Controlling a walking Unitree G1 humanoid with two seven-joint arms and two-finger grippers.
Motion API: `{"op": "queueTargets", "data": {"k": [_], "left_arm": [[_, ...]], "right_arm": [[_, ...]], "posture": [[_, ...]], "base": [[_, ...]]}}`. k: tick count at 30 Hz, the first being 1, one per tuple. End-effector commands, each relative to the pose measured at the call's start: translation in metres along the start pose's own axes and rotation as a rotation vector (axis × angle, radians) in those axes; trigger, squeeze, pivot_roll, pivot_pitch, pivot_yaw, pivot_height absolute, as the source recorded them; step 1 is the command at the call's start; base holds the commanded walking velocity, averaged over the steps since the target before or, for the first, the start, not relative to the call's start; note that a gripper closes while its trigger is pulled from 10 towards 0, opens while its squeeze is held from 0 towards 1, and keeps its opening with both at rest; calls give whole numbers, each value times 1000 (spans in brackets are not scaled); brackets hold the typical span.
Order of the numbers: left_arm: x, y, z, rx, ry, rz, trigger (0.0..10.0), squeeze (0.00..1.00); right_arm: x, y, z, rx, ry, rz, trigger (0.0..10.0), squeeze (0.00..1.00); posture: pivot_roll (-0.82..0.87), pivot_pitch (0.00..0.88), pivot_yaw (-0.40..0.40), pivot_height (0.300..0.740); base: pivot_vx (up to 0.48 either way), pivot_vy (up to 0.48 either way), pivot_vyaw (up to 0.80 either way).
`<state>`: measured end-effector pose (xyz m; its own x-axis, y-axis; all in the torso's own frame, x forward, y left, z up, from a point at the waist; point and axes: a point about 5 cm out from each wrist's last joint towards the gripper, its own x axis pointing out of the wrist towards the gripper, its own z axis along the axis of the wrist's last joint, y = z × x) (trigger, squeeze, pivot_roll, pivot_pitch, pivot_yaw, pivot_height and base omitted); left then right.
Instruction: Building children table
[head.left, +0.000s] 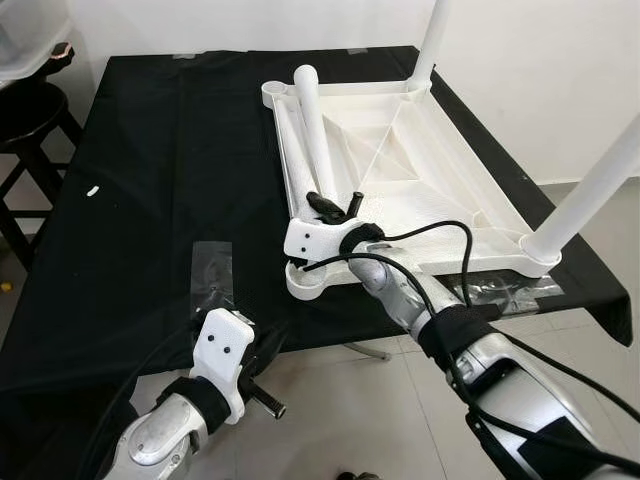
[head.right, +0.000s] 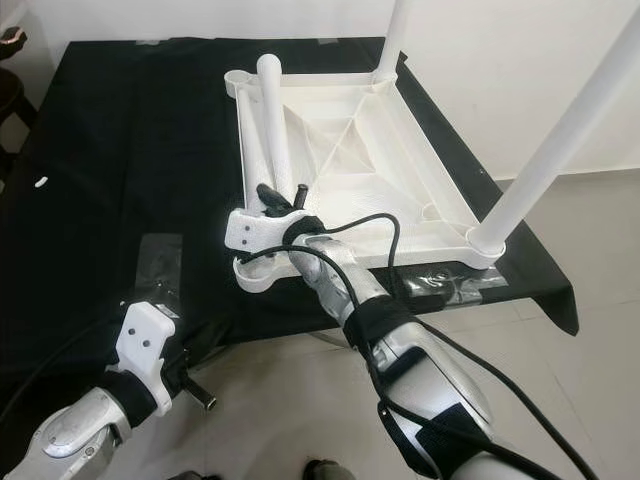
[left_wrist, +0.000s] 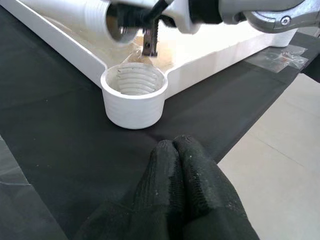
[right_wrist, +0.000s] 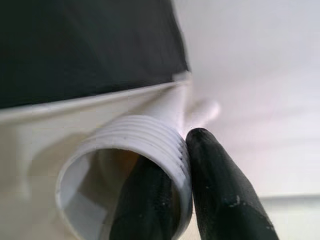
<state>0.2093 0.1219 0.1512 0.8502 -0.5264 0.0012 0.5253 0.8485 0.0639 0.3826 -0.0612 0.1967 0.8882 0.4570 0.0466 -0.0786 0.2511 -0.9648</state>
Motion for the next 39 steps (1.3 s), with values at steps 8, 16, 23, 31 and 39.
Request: {"op": "queueTargets", "data": {"k": [8, 16, 23, 31, 39], "left_arm": [[5, 13, 1, 29, -1, 9, 10000, 0], [13, 31, 15, 83, -43, 17, 10000, 0], [23, 53, 41, 48, -140, 57, 10000, 0], [30, 83, 90, -300, -395, 110, 10000, 0], [26, 100, 155, -862, -821, -191, 10000, 1000]], "right_arm": [[-6, -29, 0, 35, -12, -170, 0, 0], [-11, -73, 11, 120, -82, -336, 0, 0], [-20, -108, 30, 360, -240, -437, 0, 0], [-38, -138, 39, 960, -525, -398, 0, 0], [-87, -164, 14, 1484, -1004, -175, 8431, 0]], "posture": [[6, 119, -49, 740], [0, 89, -28, 740], [-3, 58, -15, 740], [4, 43, -15, 740], [-1, 30, 0, 740]], "base": [[0, 0, 0], [0, 0, 0], [0, 0, 0], [0, 0, 0], [0, 0, 0]]}}
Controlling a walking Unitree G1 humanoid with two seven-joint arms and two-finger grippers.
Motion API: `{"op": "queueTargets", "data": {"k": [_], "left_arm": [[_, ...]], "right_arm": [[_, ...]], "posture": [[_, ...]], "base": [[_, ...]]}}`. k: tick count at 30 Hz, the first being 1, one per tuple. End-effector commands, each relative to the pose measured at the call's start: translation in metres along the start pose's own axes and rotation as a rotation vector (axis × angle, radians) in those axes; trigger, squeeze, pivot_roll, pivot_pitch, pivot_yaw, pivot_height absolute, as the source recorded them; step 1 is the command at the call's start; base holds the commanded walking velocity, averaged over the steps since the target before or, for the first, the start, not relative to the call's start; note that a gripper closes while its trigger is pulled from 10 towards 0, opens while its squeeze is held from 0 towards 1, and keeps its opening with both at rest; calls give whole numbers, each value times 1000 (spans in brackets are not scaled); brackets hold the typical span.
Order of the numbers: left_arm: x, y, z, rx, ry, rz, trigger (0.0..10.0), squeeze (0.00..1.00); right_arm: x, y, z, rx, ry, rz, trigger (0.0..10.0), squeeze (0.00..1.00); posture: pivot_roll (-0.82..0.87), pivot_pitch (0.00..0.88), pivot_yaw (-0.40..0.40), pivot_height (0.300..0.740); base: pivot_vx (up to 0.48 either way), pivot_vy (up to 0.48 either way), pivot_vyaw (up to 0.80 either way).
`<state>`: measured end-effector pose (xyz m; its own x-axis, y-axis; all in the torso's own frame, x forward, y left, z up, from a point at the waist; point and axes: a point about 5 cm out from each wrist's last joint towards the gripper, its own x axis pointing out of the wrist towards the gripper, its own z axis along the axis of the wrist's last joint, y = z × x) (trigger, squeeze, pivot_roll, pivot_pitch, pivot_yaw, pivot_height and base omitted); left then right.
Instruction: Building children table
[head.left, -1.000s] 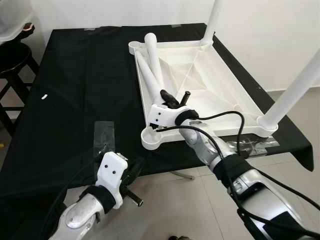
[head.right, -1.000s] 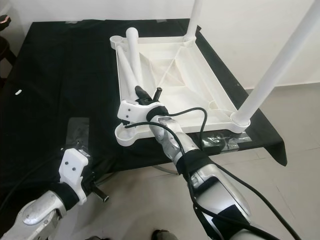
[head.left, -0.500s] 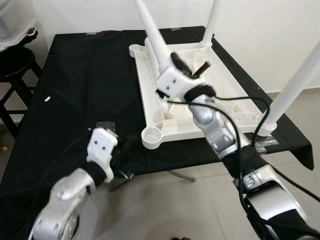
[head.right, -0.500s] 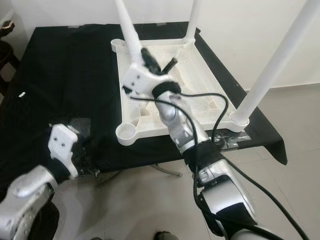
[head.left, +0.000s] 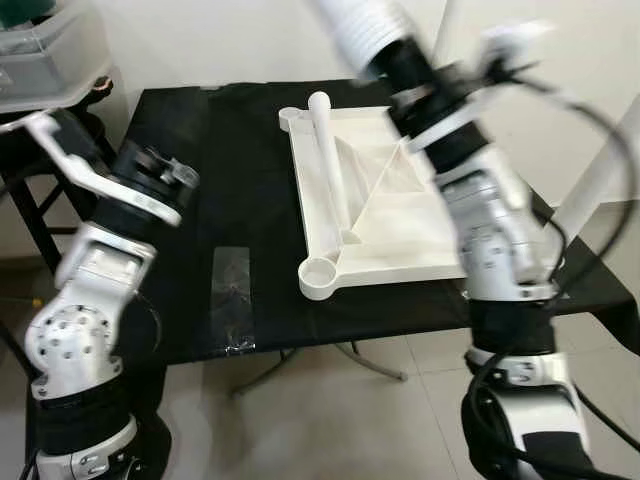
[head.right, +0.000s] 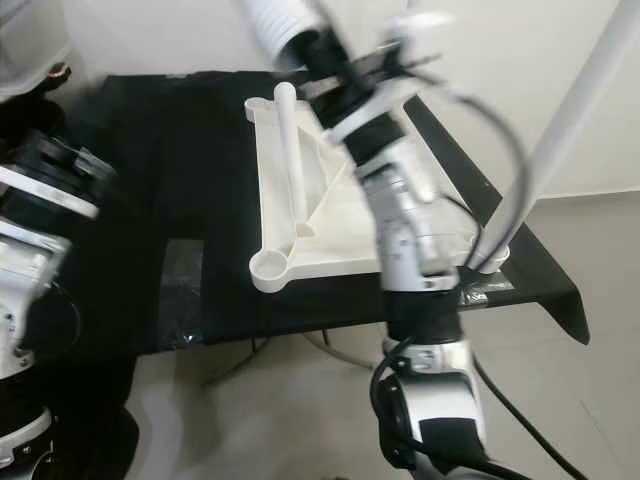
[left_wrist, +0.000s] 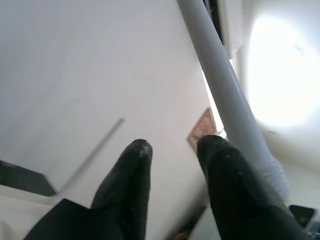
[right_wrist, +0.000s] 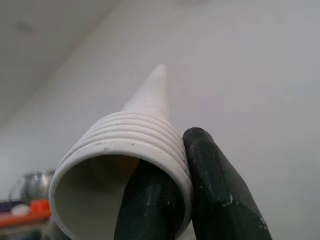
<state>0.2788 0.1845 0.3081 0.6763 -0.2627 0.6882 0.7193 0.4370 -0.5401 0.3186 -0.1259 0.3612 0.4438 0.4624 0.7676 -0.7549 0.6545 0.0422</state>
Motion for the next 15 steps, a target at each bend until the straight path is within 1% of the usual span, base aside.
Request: {"op": "queueTargets", "data": {"k": [1, 2, 3, 4, 7, 8, 9, 10, 12, 15], "left_arm": [[2, -2, 3, -93, -21, -39, 10000, 1000], [4, -4, 4, -130, -32, -64, 10000, 1000], [5, -8, 6, -163, -40, -99, 10000, 1000], [7, -13, 8, -202, -42, -145, 10000, 1000], [7, -15, 9, -213, -42, -162, 10000, 1000], [7, -18, 9, -224, -37, -187, 10000, 1000], [8, -23, 11, -254, -21, -222, 10000, 1000], [8, -23, 11, -254, -21, -222, 10000, 1000], [9, -31, 15, -301, 8, -283, 10000, 1000], [10, -35, 16, -319, 18, -307, 10000, 1000]], "right_arm": [[-10, 2, 2, 94, -13, 61, 8431, 0], [-14, 4, 3, 135, -20, 97, 8431, 0], [-19, 8, 1, 161, -10, 139, 10000, 0], [-26, 12, -3, 195, 15, 176, 10000, 0], [-29, 14, -6, 207, 28, 184, 10000, 0], [-33, 16, -12, 215, 60, 197, 10000, 0], [-41, 20, -19, 227, 117, 237, 10000, 0], [-41, 20, -19, 227, 117, 237, 10000, 0], [-52, 26, -27, 262, 191, 291, 10000, 0], [-56, 27, -28, 278, 211, 307, 10000, 0]], "posture": [[-1, 30, 0, 740], [-1, 30, 0, 740], [-2, 30, 2, 740], [-5, 32, 4, 740], [-5, 32, 4, 740], [-3, 31, 4, 740], [0, 32, 2, 740], [0, 32, 2, 740], [0, 34, 2, 740], [0, 34, 2, 740]], "base": [[0, 0, 0], [0, 0, 0], [0, 0, 0], [0, 0, 0], [0, 0, 0], [0, 0, 0], [0, 0, 0], [0, 0, 0], [0, 0, 0], [0, 0, 0]]}}
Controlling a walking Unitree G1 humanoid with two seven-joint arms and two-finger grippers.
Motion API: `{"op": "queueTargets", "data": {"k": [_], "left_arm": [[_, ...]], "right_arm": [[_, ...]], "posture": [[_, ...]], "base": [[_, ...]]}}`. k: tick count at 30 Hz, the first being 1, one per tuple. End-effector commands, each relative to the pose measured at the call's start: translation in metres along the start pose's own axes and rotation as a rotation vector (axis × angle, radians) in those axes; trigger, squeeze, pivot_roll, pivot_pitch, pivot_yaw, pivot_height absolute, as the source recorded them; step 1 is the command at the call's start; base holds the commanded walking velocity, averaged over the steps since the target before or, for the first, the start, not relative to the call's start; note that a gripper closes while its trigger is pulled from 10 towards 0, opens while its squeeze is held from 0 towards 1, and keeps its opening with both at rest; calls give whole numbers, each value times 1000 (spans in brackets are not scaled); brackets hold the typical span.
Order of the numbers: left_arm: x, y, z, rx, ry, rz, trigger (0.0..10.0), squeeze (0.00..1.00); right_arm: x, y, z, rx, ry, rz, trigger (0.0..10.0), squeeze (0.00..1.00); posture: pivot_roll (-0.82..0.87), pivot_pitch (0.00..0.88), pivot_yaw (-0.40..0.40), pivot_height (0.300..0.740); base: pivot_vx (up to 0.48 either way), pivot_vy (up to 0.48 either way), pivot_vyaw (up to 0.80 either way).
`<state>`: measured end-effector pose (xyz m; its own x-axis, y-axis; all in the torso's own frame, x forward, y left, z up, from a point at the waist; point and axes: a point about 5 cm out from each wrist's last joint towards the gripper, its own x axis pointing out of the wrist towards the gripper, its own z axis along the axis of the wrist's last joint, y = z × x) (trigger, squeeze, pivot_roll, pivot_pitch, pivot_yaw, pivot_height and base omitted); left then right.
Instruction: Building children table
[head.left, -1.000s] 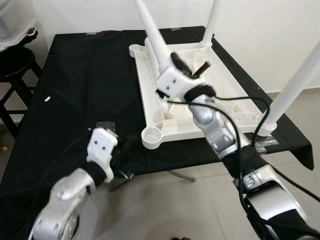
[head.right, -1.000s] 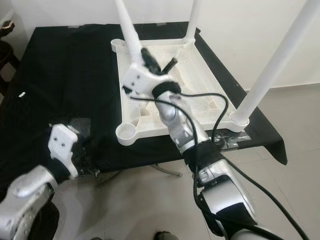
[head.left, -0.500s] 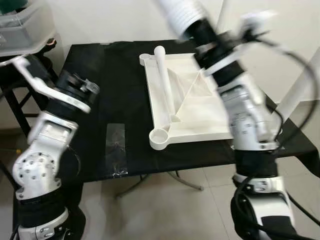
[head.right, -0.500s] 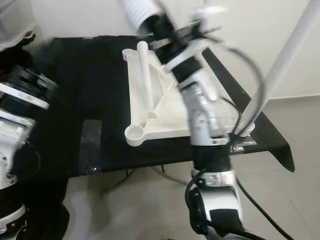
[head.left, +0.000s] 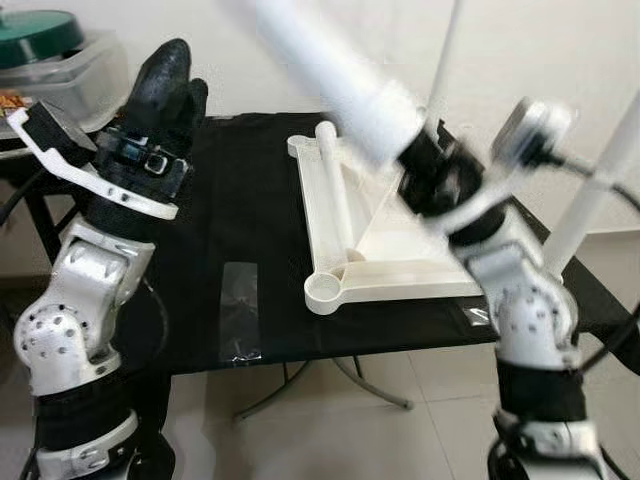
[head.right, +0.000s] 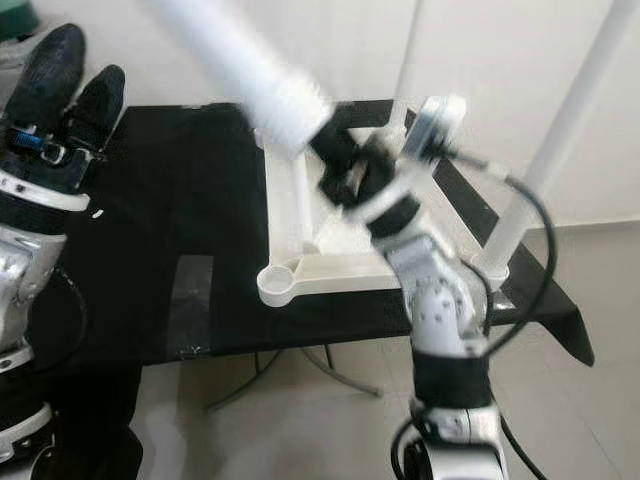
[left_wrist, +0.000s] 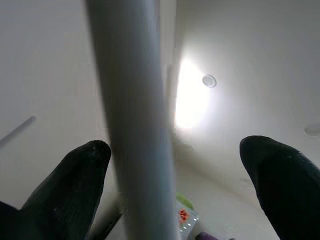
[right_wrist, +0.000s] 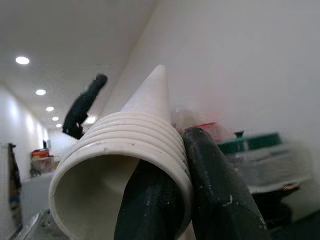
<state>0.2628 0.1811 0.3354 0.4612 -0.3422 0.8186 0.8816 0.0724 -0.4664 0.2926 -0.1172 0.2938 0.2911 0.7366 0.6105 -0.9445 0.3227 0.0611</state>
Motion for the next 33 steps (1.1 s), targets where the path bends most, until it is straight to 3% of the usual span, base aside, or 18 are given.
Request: {"op": "queueTargets", "data": {"k": [1, 6, 14, 15, 16, 17, 18, 33], "left_arm": [[3, -8, 1, -14, 13, -40, 10000, 1000], [3, -8, 1, -34, 11, -31, 10000, 1000], [0, 1, 4, 2, 4, 53, 10000, 1000], [0, 5, 6, -10, -17, 81, 10000, 388], [0, 7, 9, -30, -41, 90, 3647, 12], [0, 7, 9, -30, -41, 90, 3647, 12], [0, 8, 10, -50, -54, 86, 0, 0], [3, 1, 10, -96, -72, 48, 0, 0]], "right_arm": [[2, 9, 6, -3, 0, 73, 10000, 0], [-1, 25, -6, 3, 106, 181, 10000, 0], [-4, 30, -15, -1, 167, 207, 10000, 0], [-4, 30, -17, -1, 178, 207, 10000, 0], [-4, 31, -19, -2, 188, 206, 10000, 0], [-4, 31, -19, -2, 188, 206, 10000, 0], [-5, 31, -22, -3, 199, 201, 10000, 0], [-8, 28, -33, -10, 233, 143, 10000, 0]], "posture": [[-1, 33, 3, 740], [-2, 32, 3, 740], [-1, 32, 1, 740], [-2, 33, 0, 740], [-2, 33, 0, 740], [-2, 33, 0, 740], [-3, 34, 0, 740], [-1, 36, -5, 740]], "base": [[0, 0, 0], [0, 0, 0], [0, 0, 0], [0, 0, 0], [0, 0, 0], [0, 0, 0], [0, 0, 0], [0, 0, 0]]}}
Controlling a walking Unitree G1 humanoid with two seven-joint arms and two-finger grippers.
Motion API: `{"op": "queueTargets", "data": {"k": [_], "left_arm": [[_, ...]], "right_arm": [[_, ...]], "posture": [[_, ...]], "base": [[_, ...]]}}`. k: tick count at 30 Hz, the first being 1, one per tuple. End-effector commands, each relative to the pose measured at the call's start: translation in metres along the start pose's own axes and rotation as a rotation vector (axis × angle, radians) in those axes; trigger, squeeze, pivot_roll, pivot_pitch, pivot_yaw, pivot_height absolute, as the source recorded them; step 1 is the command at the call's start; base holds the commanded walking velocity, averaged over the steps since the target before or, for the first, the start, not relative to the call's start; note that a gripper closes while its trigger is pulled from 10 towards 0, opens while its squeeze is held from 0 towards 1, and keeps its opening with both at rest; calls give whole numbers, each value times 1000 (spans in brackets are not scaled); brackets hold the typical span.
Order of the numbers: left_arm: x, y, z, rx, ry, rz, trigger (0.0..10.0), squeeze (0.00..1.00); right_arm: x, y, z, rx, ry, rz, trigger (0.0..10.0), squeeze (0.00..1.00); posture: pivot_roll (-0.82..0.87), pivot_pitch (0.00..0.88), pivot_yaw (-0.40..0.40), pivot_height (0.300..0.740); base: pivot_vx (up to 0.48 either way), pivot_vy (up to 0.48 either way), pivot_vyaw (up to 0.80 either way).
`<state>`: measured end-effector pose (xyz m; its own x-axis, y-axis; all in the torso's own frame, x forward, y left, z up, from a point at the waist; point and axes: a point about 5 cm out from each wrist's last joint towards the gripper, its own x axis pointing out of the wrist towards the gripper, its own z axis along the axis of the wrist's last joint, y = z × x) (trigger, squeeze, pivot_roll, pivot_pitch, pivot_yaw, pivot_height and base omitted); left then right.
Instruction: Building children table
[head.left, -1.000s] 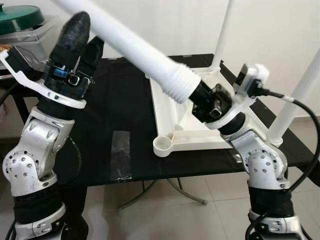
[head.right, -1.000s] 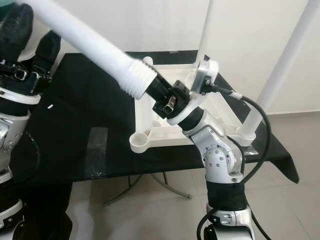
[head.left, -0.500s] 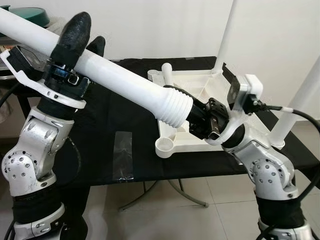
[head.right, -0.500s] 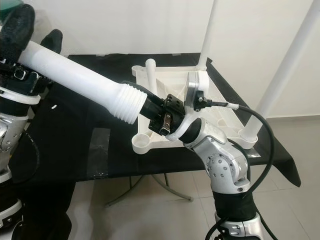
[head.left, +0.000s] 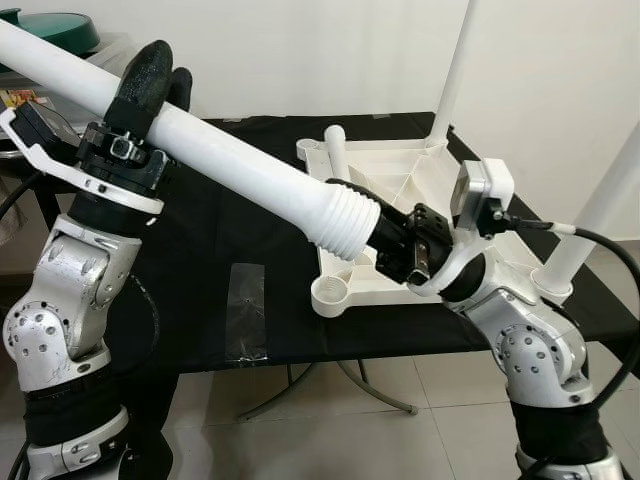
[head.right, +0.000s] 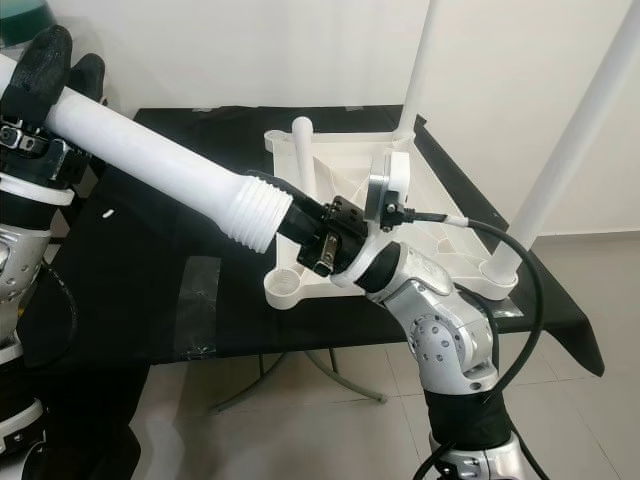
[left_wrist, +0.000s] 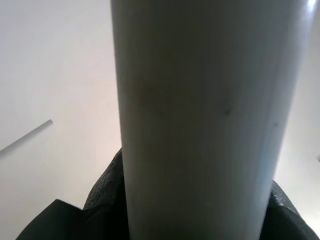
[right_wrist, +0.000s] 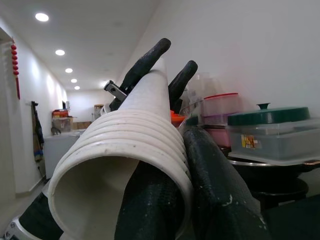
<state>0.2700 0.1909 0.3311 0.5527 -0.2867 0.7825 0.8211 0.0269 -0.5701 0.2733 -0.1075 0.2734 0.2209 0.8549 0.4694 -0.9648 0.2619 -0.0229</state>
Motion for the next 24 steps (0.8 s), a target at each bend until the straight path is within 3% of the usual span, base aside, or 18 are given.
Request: {"op": "queueTargets", "data": {"k": [1, 4, 5, 6, 7, 11, 16, 18, 21, 22, 24], "left_arm": [[6, -9, 0, -17, -16, -52, 0, 0], [6, -10, 0, -15, -12, -51, 0, 0], [6, -10, 0, -7, -9, -51, 0, 0], [6, -10, 0, -7, -9, -51, 0, 0], [7, -11, 3, 29, -2, -53, 0, 0], [14, -23, 25, 231, 73, -80, 0, 0], [19, -30, 36, 321, 119, -94, 0, 0], [27, -38, 42, 452, 221, -123, 0, 0], [28, -38, 42, 475, 245, -124, 0, 0], [29, -36, 40, 522, 285, -116, 0, 0], [26, -25, 19, 692, 489, -98, 0, 0]], "right_arm": [[6, 8, -13, 25, 60, 46, 10000, 0], [6, 6, -14, 21, 66, 20, 10000, 0], [4, 3, -14, 35, 65, -9, 10000, 733], [4, 3, -14, 35, 65, -9, 10000, 733], [-2, 2, -16, 47, 76, -42, 10000, 1000], [-44, 10, -27, 78, 212, -78, 10000, 1000], [-66, 14, -30, 89, 294, -95, 10000, 1000], [-100, 18, -30, 78, 438, -145, 10000, 1000], [-105, 17, -28, 63, 455, -155, 10000, 1000], [-107, 15, -25, 45, 457, -165, 10000, 1000], [-102, 9, -11, -15, 429, -180, 10000, 1000]], "posture": [[-1, 36, -5, 740], [-2, 37, -6, 740], [-3, 36, -9, 740], [-3, 36, -9, 740], [-4, 39, -13, 740], [-11, 42, -15, 740], [-16, 42, -16, 740], [-23, 38, -14, 740], [-25, 36, -13, 740], [-26, 35, -11, 740], [-28, 30, -9, 740]], "base": [[0, 0, 0], [0, 0, 0], [0, 0, 0], [0, 0, 0], [0, 0, 0], [0, 0, 0], [0, 0, 0], [0, 0, 0], [0, 0, 0], [0, 0, 0], [0, 0, 0]]}}
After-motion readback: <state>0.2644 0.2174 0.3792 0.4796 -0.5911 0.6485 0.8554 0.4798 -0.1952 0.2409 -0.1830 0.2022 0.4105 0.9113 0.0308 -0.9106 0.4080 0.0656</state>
